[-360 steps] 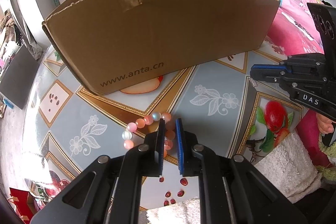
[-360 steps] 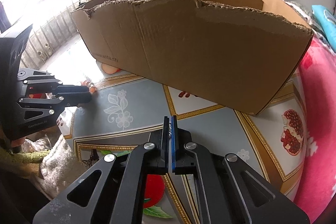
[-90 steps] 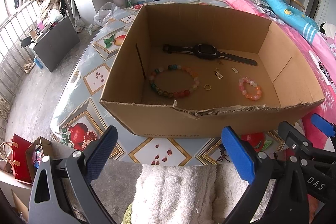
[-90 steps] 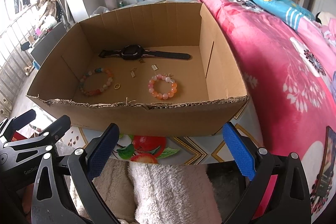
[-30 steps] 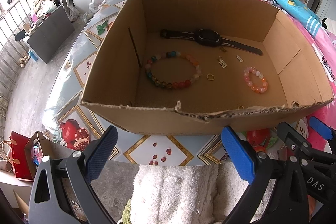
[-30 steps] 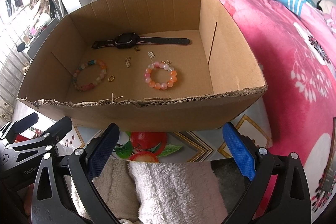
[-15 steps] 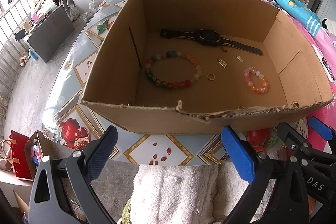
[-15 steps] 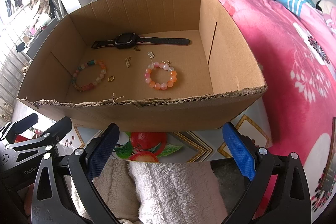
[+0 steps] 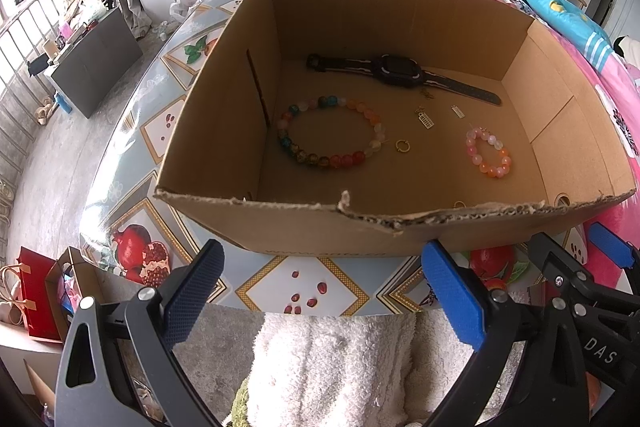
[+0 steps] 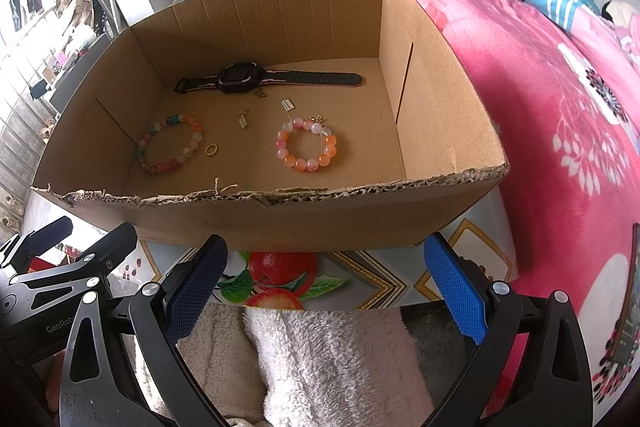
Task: Organize jewelry
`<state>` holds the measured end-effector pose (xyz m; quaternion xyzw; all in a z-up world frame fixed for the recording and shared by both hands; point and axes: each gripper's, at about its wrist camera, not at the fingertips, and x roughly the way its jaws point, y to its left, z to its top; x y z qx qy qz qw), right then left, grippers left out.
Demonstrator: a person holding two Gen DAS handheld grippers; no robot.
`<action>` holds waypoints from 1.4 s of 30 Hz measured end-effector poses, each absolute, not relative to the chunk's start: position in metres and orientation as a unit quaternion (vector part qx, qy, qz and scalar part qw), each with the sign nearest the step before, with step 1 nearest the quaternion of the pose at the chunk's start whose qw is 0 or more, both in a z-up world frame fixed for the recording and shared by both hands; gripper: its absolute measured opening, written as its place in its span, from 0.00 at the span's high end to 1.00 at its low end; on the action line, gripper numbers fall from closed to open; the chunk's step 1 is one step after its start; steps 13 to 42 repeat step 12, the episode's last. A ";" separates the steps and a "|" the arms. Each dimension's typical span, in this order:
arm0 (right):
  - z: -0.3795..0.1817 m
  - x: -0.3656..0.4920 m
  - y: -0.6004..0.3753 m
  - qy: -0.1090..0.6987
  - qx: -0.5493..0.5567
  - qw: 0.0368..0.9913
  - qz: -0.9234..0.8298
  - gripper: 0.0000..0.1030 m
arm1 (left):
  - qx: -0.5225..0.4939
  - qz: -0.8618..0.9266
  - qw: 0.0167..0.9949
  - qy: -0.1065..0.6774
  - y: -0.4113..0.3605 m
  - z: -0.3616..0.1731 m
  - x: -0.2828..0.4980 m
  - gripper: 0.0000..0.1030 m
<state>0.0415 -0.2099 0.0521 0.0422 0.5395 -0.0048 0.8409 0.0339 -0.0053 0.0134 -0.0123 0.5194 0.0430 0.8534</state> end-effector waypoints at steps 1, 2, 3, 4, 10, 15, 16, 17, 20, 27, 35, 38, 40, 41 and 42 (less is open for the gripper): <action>0.052 0.041 -0.209 0.540 0.042 0.841 -0.005 0.08 | -0.012 0.043 0.853 0.519 -0.005 0.014 0.034 0.06; 0.052 0.041 -0.209 0.540 0.043 0.841 -0.006 0.08 | -0.012 0.043 0.854 0.519 -0.005 0.014 0.034 0.06; 0.052 0.041 -0.209 0.540 0.043 0.841 -0.005 0.08 | -0.012 0.043 0.853 0.519 -0.005 0.014 0.034 0.06; 0.052 0.041 -0.209 0.540 0.043 0.841 -0.005 0.08 | -0.012 0.043 0.853 0.519 -0.005 0.013 0.034 0.06; 0.052 0.041 -0.209 0.540 0.043 0.841 -0.006 0.08 | -0.012 0.043 0.853 0.520 -0.005 0.013 0.034 0.06; 0.052 0.041 -0.209 0.539 0.042 0.841 -0.006 0.08 | -0.012 0.043 0.853 0.520 -0.005 0.013 0.034 0.06; 0.052 0.041 -0.209 0.539 0.042 0.841 -0.006 0.08 | -0.012 0.043 0.853 0.520 -0.005 0.013 0.034 0.06; 0.052 0.041 -0.209 0.539 0.042 0.841 -0.006 0.08 | -0.012 0.043 0.853 0.520 -0.005 0.013 0.034 0.06; 0.052 0.041 -0.209 0.539 0.042 0.841 -0.006 0.08 | -0.012 0.043 0.853 0.520 -0.005 0.013 0.034 0.06; 0.052 0.041 -0.209 0.539 0.042 0.841 -0.006 0.08 | -0.012 0.043 0.853 0.520 -0.005 0.013 0.034 0.06; 0.052 0.041 -0.209 0.539 0.042 0.841 -0.006 0.08 | -0.012 0.043 0.853 0.520 -0.005 0.013 0.034 0.06; 0.052 0.041 -0.209 0.539 0.042 0.841 -0.006 0.08 | -0.012 0.043 0.853 0.520 -0.005 0.013 0.034 0.06; 0.052 0.041 -0.209 0.539 0.042 0.841 -0.006 0.08 | -0.012 0.043 0.853 0.520 -0.005 0.013 0.034 0.06; 0.052 0.041 -0.209 0.539 0.042 0.841 -0.006 0.08 | -0.012 0.043 0.853 0.520 -0.005 0.013 0.034 0.06; 0.052 0.041 -0.209 0.539 0.042 0.841 -0.006 0.08 | -0.012 0.043 0.853 0.520 -0.005 0.013 0.034 0.06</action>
